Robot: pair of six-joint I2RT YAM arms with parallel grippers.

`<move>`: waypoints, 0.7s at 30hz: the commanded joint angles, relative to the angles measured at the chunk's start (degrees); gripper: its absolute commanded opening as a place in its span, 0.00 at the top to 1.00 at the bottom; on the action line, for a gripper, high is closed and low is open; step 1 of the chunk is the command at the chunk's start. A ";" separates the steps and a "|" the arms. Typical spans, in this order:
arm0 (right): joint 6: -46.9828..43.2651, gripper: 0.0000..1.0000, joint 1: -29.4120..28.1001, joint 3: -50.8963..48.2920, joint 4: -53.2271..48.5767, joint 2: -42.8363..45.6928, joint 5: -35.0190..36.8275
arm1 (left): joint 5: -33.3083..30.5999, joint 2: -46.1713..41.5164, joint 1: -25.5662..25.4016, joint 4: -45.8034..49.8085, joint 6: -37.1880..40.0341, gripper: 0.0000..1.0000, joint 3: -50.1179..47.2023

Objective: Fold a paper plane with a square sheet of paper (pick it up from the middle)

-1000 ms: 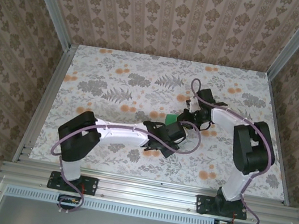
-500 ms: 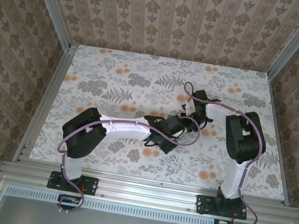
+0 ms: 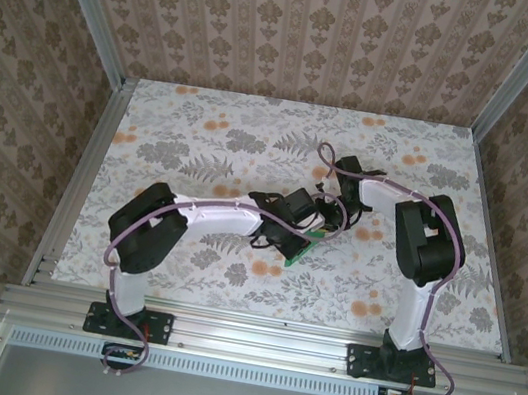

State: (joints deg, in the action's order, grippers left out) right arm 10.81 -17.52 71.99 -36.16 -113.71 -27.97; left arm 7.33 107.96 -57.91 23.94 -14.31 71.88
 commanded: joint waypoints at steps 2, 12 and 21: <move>-1.38 0.89 -0.38 1.01 -3.19 -1.60 1.47 | 2.14 1.98 1.39 0.59 2.12 1.00 2.22; -1.15 0.89 -0.34 0.88 -3.34 -1.58 0.76 | 3.10 2.91 2.89 -0.04 2.71 0.99 2.64; 0.48 0.89 -0.31 0.33 -1.79 -1.52 -0.87 | 2.60 3.13 3.34 -0.68 1.91 0.98 1.78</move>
State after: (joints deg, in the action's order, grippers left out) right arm 10.66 -17.52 72.07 -36.45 -113.75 -28.01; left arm 9.89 109.80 -55.18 23.86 -12.80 72.55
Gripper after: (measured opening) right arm 0.110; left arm 0.051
